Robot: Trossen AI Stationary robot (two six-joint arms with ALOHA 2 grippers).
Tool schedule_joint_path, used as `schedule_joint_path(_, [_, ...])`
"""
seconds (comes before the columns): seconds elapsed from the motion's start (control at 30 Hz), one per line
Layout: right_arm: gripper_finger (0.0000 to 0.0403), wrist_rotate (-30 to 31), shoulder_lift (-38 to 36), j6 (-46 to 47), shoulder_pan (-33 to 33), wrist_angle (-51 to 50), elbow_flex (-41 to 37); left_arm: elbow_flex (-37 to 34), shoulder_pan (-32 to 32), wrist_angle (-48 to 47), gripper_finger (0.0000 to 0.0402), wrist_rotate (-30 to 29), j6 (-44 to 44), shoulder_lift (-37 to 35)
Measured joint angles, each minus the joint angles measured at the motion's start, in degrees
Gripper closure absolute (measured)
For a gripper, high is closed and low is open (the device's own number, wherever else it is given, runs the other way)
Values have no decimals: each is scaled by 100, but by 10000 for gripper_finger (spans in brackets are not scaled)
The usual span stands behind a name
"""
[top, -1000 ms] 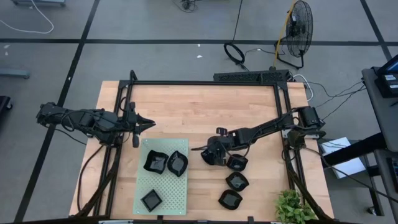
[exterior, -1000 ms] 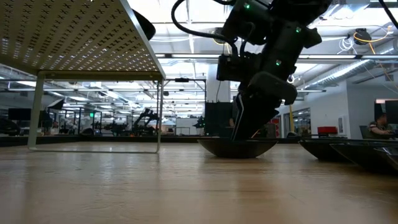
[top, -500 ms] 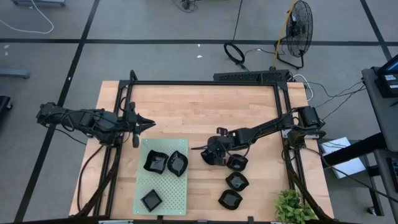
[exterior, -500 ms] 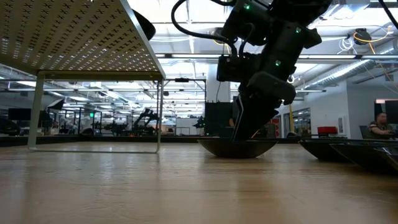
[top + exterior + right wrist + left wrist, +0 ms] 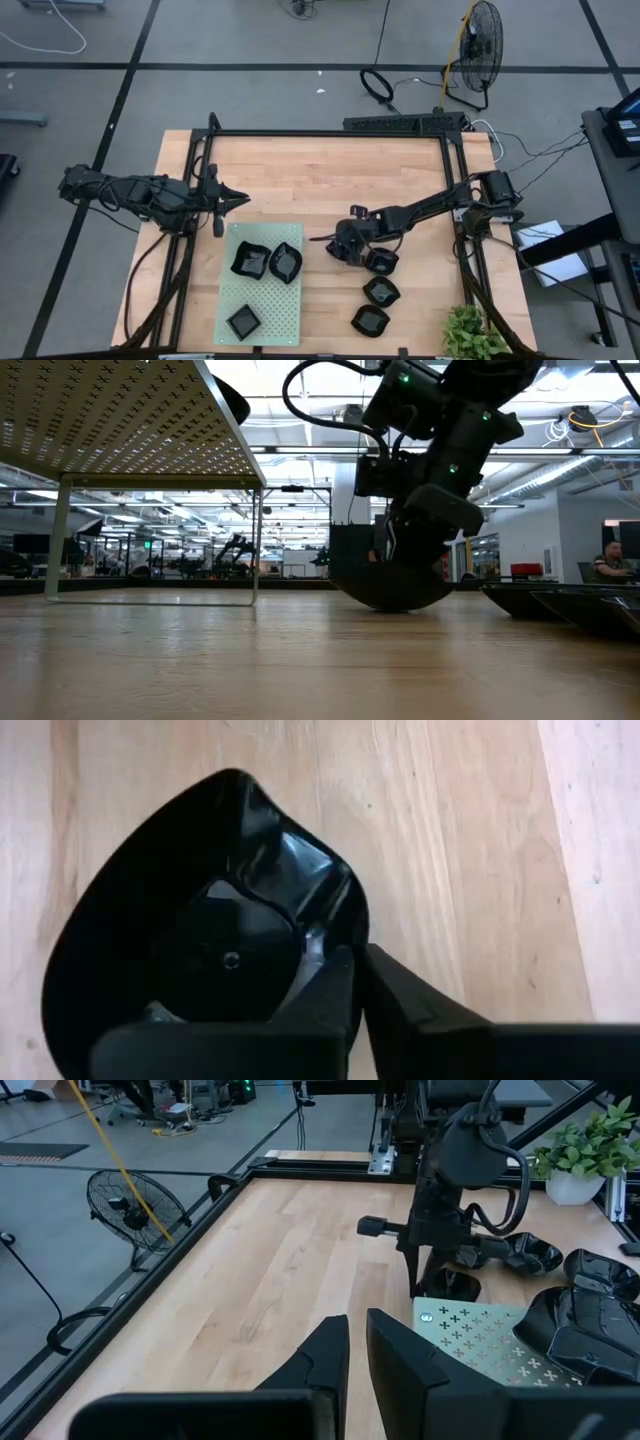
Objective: Pick & Place Mini shaped plates
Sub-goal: Stack the leaf shaped plate on top of the other leaf shaped plate on the shelf
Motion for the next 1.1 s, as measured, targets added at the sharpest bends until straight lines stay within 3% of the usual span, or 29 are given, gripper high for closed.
schedule_joint_path(0.33, [401,3,-159,-436,17,264,-102,0,0,0,355,0,0,-2])
schedule_joint_path(0.6, [402,85,-925,-925,14,336,-113,0,0,2,355,0,2,-2])
schedule_joint_path(0.9, [402,1056,-1362,-1930,57,2018,-109,0,0,2,355,0,2,-1])
schedule_joint_path(1.1, [402,1113,-1044,-2550,-80,3701,-105,0,0,104,355,-21,300,1])
